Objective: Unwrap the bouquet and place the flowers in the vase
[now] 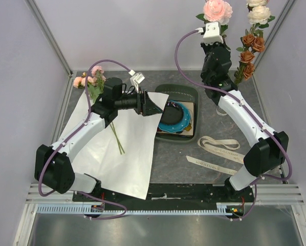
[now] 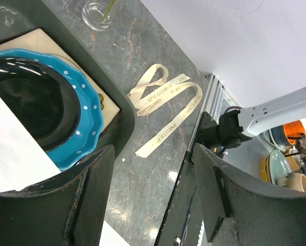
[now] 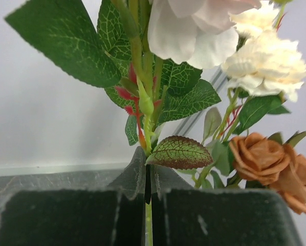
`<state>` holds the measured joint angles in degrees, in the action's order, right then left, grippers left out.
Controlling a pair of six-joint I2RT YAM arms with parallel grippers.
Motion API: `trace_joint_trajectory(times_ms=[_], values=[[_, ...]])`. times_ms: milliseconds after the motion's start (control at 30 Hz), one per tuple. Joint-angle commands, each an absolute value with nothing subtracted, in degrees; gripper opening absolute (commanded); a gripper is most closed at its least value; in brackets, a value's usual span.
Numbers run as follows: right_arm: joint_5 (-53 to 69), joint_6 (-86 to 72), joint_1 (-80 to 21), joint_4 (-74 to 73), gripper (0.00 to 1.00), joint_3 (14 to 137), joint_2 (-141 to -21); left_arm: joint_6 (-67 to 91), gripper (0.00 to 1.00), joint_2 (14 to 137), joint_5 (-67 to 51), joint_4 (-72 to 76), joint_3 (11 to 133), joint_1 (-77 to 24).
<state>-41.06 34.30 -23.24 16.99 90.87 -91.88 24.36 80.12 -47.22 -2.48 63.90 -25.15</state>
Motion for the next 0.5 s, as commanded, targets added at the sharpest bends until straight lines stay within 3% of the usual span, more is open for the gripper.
trace_joint_trajectory(times_ms=[0, 467], values=[[-42.71, 30.33, -21.89, 20.91, 0.00, 87.55, -89.12, 25.05, 0.70, 80.16, -49.40, -0.26, 65.30, -24.96], [-42.45, 23.21, -17.67, 21.97, 0.04, 79.28, -86.49, 26.63, 0.70, 81.48, -50.45, 1.76, 65.22, -24.87]])
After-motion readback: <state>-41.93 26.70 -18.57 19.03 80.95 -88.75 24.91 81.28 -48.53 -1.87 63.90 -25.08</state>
